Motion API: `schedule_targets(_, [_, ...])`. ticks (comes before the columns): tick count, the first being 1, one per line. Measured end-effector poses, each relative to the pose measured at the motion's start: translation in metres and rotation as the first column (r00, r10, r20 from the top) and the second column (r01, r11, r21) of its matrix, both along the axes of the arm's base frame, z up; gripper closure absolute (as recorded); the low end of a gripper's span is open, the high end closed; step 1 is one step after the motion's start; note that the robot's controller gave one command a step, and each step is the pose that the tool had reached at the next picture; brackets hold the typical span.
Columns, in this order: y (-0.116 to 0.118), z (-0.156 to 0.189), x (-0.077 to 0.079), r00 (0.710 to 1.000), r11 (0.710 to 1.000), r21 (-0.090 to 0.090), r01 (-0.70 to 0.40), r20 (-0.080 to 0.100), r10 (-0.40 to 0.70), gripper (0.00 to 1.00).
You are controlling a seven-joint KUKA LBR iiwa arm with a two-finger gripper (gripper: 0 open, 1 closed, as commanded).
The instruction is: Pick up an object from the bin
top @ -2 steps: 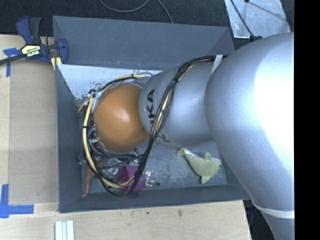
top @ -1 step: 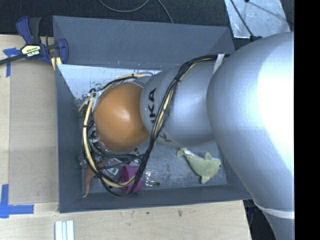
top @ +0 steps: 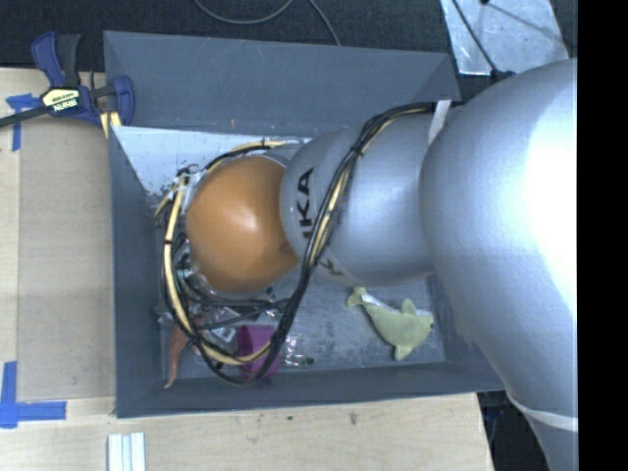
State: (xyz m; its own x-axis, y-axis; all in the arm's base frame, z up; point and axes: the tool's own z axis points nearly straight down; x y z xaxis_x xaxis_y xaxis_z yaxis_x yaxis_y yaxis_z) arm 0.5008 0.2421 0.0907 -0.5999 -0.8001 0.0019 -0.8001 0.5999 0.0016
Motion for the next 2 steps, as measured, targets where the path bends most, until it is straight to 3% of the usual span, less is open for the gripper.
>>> schedule_targets(2, [0.001,0.026,0.002,1.0,1.0,0.003,0.001,0.006,-0.001,1.0])
